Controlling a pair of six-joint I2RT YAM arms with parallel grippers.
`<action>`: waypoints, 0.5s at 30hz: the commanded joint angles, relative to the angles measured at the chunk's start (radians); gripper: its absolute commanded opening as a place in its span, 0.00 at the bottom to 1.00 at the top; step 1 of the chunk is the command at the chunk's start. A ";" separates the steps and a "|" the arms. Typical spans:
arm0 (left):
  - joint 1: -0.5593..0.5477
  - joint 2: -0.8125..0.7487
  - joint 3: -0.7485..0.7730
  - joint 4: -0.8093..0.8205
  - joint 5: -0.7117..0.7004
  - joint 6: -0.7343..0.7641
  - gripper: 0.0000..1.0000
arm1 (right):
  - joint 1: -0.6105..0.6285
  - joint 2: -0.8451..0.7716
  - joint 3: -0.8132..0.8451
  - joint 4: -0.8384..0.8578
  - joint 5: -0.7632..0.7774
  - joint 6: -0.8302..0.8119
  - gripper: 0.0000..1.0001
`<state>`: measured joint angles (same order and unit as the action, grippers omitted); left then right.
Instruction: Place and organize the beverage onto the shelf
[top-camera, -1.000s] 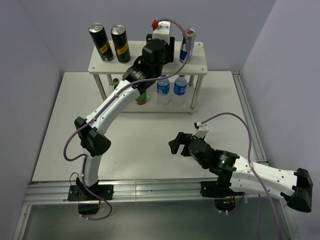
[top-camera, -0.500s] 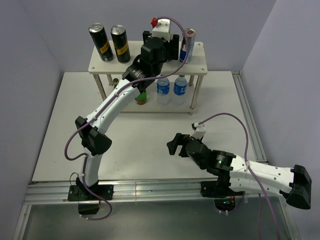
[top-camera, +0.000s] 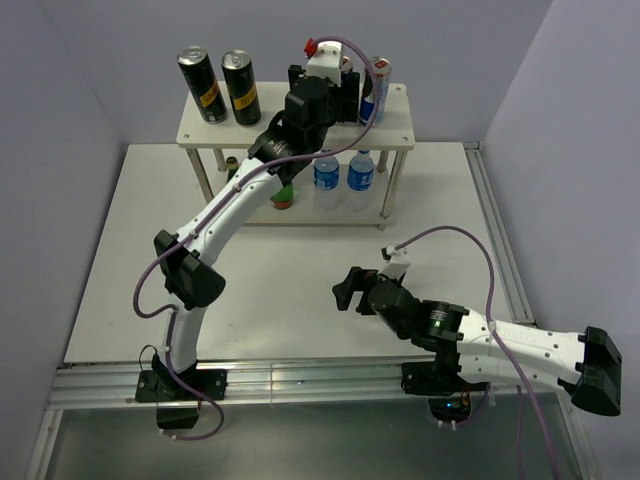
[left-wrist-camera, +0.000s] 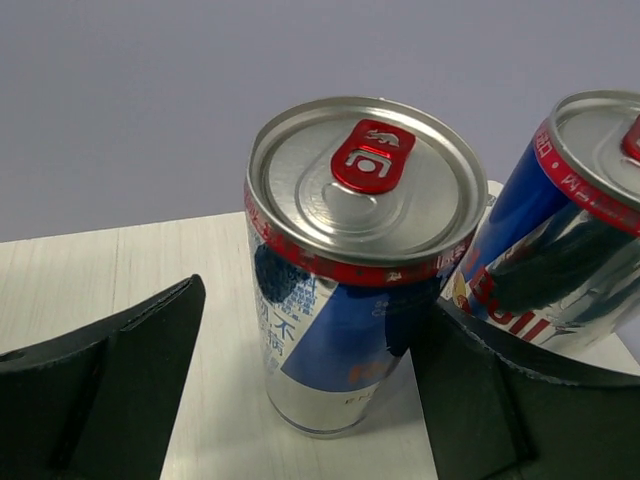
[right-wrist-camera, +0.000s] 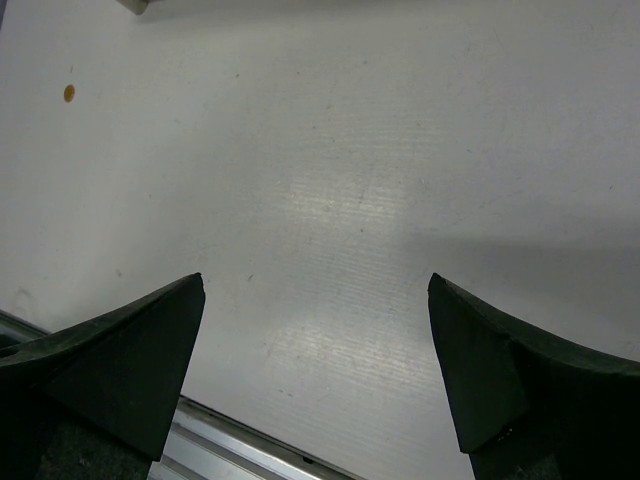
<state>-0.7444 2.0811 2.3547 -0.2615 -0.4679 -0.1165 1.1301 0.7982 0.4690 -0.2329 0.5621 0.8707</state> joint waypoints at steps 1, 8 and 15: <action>0.005 -0.038 -0.035 0.038 0.002 -0.011 0.88 | 0.010 0.012 -0.004 0.030 0.038 0.013 1.00; 0.004 -0.150 -0.181 0.060 -0.003 -0.043 0.99 | 0.016 0.016 -0.004 0.029 0.047 0.017 1.00; -0.003 -0.266 -0.362 0.082 -0.018 -0.058 0.99 | 0.020 0.003 -0.016 0.017 0.058 0.030 1.00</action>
<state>-0.7441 1.9083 2.0239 -0.2287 -0.4725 -0.1482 1.1412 0.8112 0.4652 -0.2314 0.5812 0.8791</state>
